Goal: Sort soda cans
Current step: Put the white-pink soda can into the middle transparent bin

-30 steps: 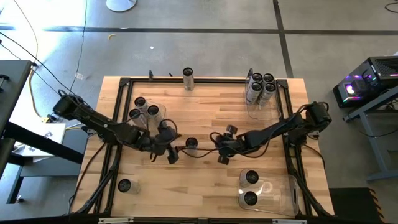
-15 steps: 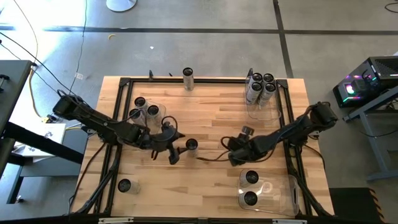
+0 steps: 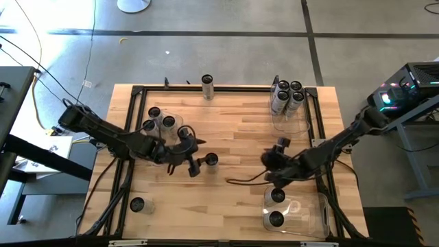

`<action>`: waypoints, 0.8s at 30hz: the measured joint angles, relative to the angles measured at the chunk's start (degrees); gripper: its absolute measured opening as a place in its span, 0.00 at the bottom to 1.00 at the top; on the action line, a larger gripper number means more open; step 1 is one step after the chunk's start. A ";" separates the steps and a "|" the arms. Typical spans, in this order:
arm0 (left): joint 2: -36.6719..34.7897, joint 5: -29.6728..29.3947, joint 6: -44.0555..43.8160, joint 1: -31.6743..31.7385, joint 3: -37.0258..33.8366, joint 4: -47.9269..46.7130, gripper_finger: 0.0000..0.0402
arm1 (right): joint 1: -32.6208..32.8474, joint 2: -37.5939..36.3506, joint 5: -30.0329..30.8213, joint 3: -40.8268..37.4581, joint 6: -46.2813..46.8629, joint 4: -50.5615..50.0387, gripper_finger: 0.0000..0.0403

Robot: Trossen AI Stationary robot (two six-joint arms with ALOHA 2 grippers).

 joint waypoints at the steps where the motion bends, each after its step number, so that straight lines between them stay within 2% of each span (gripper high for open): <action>1: 0.18 0.02 0.07 0.16 0.87 -0.10 0.75 | 0.58 -1.02 1.58 -0.29 0.12 0.69 0.40; 5: 1.49 -0.22 -1.96 0.24 7.31 -8.40 0.75 | 2.52 -3.94 7.31 -1.94 -0.58 4.76 0.40; 8: 3.70 -1.93 -4.51 0.22 13.39 -17.15 0.75 | 3.35 -4.35 8.43 -2.80 -1.22 6.21 0.40; 10: 5.03 -0.73 -5.36 0.34 16.72 -19.99 0.75 | 3.63 -4.28 8.44 -3.05 -1.33 6.25 0.40; 13: 5.67 3.26 -8.95 0.68 18.12 -18.90 0.75 | 3.61 -3.96 8.65 -3.08 -1.36 6.59 0.40; 18: 5.63 1.42 -21.34 2.79 18.09 -14.84 0.75 | 3.61 -3.91 9.57 -3.08 -1.38 6.70 0.40; 21: 5.41 1.06 -24.92 4.75 18.09 -13.74 0.75 | 3.61 -3.91 10.79 -3.08 -1.51 6.58 0.40; 24: 5.37 5.03 -29.06 5.74 18.09 -12.31 0.75 | 3.96 -3.91 10.82 -3.08 -2.34 5.86 0.40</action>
